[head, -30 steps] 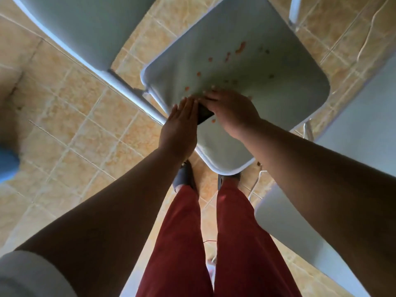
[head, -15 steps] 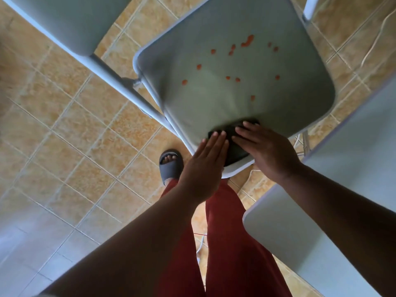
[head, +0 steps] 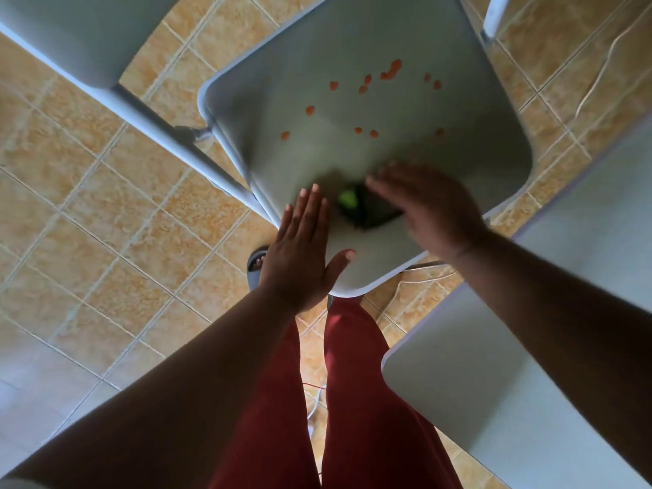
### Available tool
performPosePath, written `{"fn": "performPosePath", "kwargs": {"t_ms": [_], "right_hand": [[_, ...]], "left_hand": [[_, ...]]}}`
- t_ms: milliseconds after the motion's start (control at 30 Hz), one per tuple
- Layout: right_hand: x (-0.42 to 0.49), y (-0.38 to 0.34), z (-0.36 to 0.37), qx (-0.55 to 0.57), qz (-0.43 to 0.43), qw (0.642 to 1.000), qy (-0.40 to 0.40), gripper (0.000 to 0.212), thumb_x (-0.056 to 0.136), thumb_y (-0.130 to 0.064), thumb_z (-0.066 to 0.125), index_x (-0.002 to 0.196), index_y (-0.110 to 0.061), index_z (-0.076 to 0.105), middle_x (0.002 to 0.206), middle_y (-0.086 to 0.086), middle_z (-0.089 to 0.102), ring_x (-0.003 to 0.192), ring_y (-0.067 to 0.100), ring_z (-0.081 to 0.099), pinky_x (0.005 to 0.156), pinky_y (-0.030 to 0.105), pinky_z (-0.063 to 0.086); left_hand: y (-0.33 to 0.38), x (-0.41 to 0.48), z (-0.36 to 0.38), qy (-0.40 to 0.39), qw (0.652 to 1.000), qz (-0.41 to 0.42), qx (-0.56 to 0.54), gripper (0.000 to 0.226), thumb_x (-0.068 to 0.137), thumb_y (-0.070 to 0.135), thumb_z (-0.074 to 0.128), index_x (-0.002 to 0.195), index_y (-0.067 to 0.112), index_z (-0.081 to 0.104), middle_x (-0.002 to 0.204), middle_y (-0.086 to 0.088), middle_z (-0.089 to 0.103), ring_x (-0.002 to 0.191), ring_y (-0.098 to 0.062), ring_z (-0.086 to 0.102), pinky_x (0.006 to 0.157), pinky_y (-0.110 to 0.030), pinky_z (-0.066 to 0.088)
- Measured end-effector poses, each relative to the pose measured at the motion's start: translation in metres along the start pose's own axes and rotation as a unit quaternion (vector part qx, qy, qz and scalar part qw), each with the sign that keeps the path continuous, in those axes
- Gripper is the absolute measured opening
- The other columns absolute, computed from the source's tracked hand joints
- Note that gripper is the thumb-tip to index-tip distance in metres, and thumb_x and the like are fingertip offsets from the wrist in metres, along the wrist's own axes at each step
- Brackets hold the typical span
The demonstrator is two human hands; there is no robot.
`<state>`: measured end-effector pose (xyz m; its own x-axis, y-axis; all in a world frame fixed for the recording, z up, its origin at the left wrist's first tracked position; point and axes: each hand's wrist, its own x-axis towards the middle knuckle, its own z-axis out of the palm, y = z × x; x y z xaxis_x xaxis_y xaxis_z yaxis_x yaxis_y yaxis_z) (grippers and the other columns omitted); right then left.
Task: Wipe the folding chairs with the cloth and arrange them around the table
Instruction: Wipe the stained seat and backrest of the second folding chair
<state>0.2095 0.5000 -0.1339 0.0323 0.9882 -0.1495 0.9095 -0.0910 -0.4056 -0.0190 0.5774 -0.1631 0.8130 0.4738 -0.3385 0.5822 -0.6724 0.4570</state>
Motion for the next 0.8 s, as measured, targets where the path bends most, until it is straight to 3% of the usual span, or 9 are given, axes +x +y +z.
{"fn": "performPosePath", "kwargs": {"t_ms": [100, 200, 233, 300, 367, 533, 633, 733, 800], "right_hand": [[0.039, 0.048, -0.034, -0.030, 0.118, 0.989, 0.089, 0.053, 0.083, -0.008, 0.040, 0.135, -0.012, 0.053, 0.135, 0.018, 0.055, 0.125, 0.036, 0.050, 0.108, 0.037, 0.037], [0.074, 0.086, -0.044, -0.029, 0.219, 0.967, 0.127, 0.041, 0.095, -0.029, 0.043, 0.134, -0.021, 0.054, 0.141, 0.009, 0.051, 0.129, 0.012, 0.045, 0.107, 0.015, 0.032], [0.081, 0.091, -0.038, -0.028, 0.238, 0.963, 0.121, 0.041, 0.096, -0.034, 0.042, 0.134, -0.023, 0.054, 0.140, 0.005, 0.052, 0.127, 0.007, 0.045, 0.107, 0.016, 0.033], [0.082, 0.084, -0.017, -0.070, 0.245, 0.964, 0.073, 0.041, 0.097, -0.024, 0.040, 0.137, -0.022, 0.050, 0.141, 0.007, 0.051, 0.130, 0.022, 0.046, 0.109, 0.036, 0.035], [0.066, 0.062, 0.005, -0.117, 0.214, 0.968, 0.058, 0.044, 0.096, -0.010, 0.037, 0.138, -0.017, 0.048, 0.142, 0.014, 0.049, 0.129, 0.036, 0.045, 0.107, 0.046, 0.033], [-0.031, -0.006, 0.034, -0.065, 0.083, 0.994, -0.011, 0.047, 0.091, -0.004, 0.033, 0.132, -0.009, 0.055, 0.135, 0.017, 0.056, 0.124, 0.040, 0.051, 0.105, 0.053, 0.038], [-0.060, -0.018, 0.009, -0.031, 0.042, 0.996, -0.070, 0.054, 0.084, 0.002, 0.037, 0.133, -0.012, 0.055, 0.136, 0.013, 0.056, 0.125, 0.033, 0.053, 0.103, 0.049, 0.044], [-0.027, 0.003, -0.025, -0.007, 0.112, 0.994, -0.005, 0.064, 0.078, 0.010, 0.052, 0.137, -0.016, 0.051, 0.135, 0.011, 0.057, 0.119, 0.032, 0.057, 0.100, 0.039, 0.044], [0.017, 0.027, -0.042, -0.014, 0.192, 0.979, 0.064, 0.060, 0.084, 0.004, 0.054, 0.139, -0.019, 0.047, 0.134, 0.014, 0.057, 0.120, 0.035, 0.055, 0.103, 0.038, 0.042]], "left_hand": [[-0.003, 0.005, 0.008, 0.000, 0.999, 0.002, 0.034, 0.080, 0.098, 0.055, 0.034, 0.151, -0.003, 0.017, 0.161, -0.022, 0.010, 0.150, -0.034, 0.005, 0.121, -0.049, 0.015], [-0.004, 0.006, 0.015, -0.002, 0.998, 0.006, 0.058, 0.083, 0.094, 0.044, 0.052, 0.151, -0.004, 0.016, 0.161, -0.023, 0.009, 0.150, -0.036, 0.005, 0.121, -0.050, 0.015], [-0.004, 0.006, 0.015, 0.000, 0.998, 0.005, 0.060, 0.083, 0.093, 0.043, 0.054, 0.151, -0.004, 0.017, 0.161, -0.023, 0.009, 0.150, -0.036, 0.006, 0.121, -0.050, 0.015], [-0.004, 0.006, 0.015, 0.004, 0.998, 0.005, 0.063, 0.083, 0.093, 0.042, 0.055, 0.151, -0.004, 0.018, 0.161, -0.023, 0.010, 0.150, -0.036, 0.006, 0.121, -0.050, 0.015], [-0.004, 0.007, 0.015, 0.002, 0.998, 0.005, 0.066, 0.083, 0.093, 0.043, 0.054, 0.151, -0.004, 0.018, 0.161, -0.023, 0.009, 0.150, -0.036, 0.006, 0.121, -0.050, 0.015], [-0.007, 0.007, 0.015, 0.003, 0.997, 0.010, 0.073, 0.084, 0.092, 0.044, 0.055, 0.151, -0.003, 0.018, 0.161, -0.022, 0.010, 0.150, -0.035, 0.006, 0.120, -0.050, 0.017], [-0.006, 0.005, 0.015, 0.005, 0.997, 0.008, 0.072, 0.083, 0.093, 0.044, 0.054, 0.151, -0.003, 0.018, 0.161, -0.022, 0.009, 0.150, -0.035, 0.005, 0.120, -0.050, 0.018], [-0.004, 0.001, 0.015, 0.012, 0.998, 0.004, 0.064, 0.082, 0.093, 0.043, 0.054, 0.151, -0.004, 0.019, 0.161, -0.023, 0.011, 0.150, -0.036, 0.008, 0.120, -0.050, 0.018], [-0.004, -0.001, 0.015, 0.015, 0.998, 0.005, 0.058, 0.081, 0.093, 0.041, 0.055, 0.150, -0.005, 0.021, 0.160, -0.023, 0.011, 0.149, -0.037, 0.008, 0.120, -0.050, 0.017]]}}
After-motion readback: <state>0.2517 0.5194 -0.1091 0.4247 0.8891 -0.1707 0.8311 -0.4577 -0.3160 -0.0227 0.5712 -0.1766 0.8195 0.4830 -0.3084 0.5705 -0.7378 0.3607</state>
